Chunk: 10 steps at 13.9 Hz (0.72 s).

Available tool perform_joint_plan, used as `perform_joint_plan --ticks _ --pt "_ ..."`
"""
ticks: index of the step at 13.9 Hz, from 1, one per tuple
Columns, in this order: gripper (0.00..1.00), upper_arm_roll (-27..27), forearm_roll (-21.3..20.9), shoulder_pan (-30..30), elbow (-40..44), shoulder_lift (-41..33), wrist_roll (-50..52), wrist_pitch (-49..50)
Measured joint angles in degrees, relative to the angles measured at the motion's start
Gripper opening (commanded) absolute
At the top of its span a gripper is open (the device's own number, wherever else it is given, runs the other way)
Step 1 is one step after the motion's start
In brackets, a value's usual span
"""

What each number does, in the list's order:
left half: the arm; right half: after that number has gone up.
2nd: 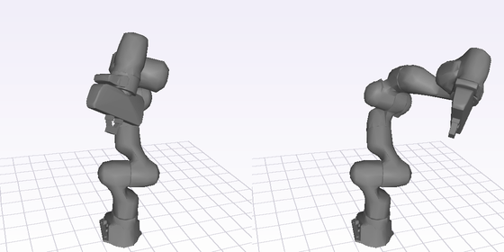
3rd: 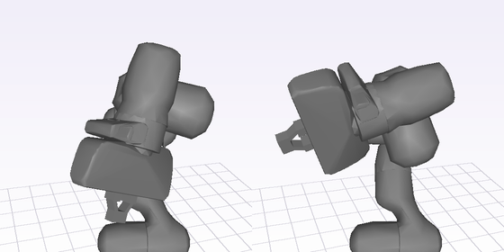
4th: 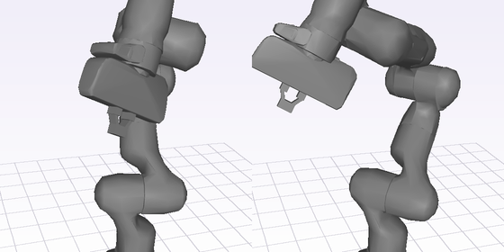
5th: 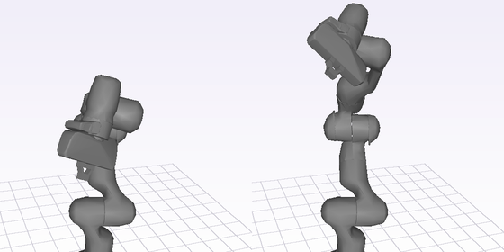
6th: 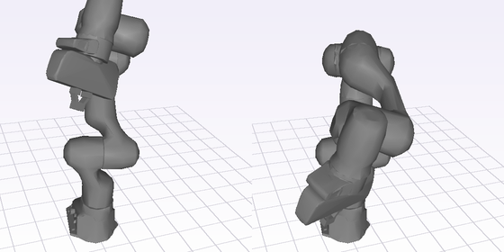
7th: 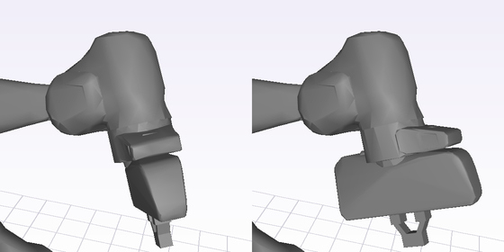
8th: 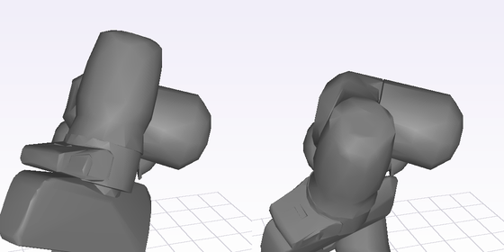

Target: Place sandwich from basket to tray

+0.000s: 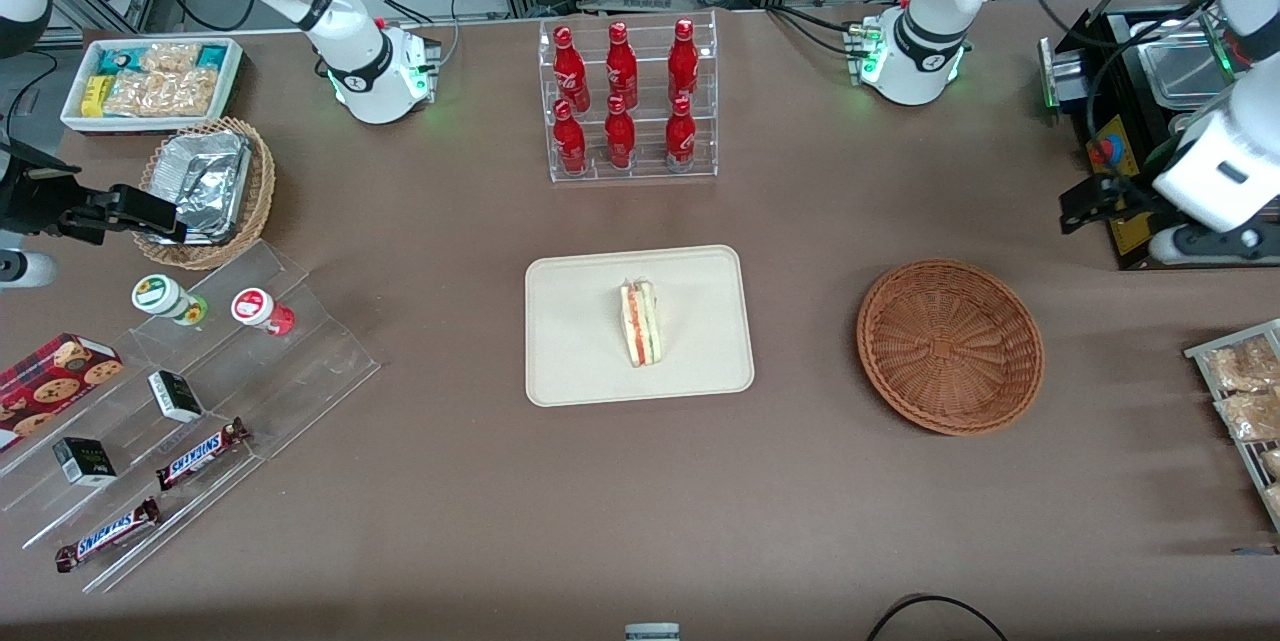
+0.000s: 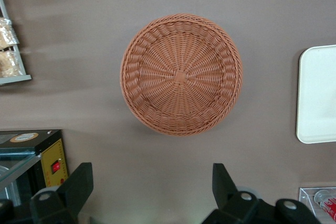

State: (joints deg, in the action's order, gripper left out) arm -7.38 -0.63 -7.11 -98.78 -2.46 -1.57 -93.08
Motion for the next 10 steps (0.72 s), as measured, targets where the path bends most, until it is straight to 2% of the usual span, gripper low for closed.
perform_joint_plan --ticks 2,6,10 --pt "1.0 0.8 0.06 0.49 -0.02 -0.63 -0.24 0.35" --pt "1.0 6.16 0.07 6.58 0.02 -0.59 -0.12 0.26" --pt "1.0 6.37 0.06 8.78 3.49 2.38 -0.04 -0.01"
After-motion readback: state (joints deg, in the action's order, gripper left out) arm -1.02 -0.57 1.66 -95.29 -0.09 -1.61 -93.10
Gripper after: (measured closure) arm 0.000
